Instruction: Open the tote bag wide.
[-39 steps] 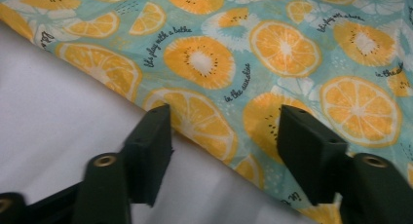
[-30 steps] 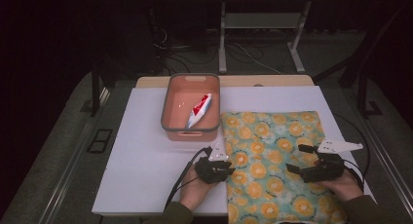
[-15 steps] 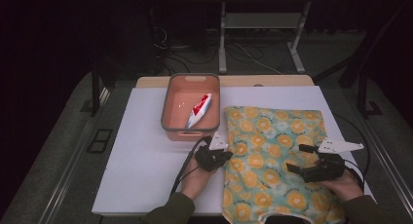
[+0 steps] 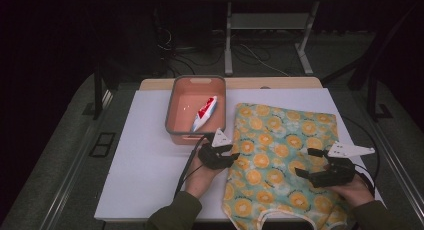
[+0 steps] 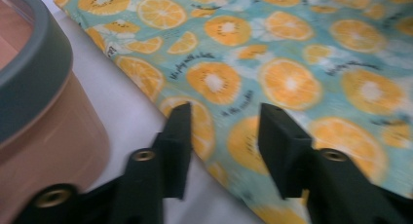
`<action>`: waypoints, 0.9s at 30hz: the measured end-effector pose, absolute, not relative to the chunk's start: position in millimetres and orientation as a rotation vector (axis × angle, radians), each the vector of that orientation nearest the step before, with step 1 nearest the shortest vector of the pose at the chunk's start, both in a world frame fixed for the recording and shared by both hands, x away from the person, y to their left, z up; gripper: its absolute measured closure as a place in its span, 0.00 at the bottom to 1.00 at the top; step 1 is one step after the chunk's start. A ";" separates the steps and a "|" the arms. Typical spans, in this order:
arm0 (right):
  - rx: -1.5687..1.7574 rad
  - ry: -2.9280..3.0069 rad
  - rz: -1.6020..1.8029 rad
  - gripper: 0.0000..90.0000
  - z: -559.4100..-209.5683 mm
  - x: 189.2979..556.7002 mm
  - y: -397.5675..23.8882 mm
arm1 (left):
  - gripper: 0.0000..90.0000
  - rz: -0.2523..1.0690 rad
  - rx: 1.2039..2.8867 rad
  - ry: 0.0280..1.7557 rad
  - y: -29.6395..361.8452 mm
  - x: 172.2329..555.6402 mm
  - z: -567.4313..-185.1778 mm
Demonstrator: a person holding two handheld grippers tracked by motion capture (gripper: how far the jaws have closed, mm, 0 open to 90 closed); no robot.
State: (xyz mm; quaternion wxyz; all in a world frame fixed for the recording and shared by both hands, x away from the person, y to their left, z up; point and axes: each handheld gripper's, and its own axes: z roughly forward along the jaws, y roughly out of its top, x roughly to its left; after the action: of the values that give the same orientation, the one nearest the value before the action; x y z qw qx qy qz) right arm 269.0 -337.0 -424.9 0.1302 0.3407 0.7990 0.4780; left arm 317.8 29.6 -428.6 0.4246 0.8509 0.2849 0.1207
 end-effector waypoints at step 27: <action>0.985 2.330 1.364 0.11 -426.3 268.6 -335.3 | 0.74 0.109 2.228 0.657 40.6 259.0 -450.6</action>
State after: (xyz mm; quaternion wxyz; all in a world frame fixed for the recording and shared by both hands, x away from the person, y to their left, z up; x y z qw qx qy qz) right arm 268.6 -335.3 -426.3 0.1331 0.3398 0.8035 0.4704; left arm 259.0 40.6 -450.6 0.3970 0.8794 0.2593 0.0429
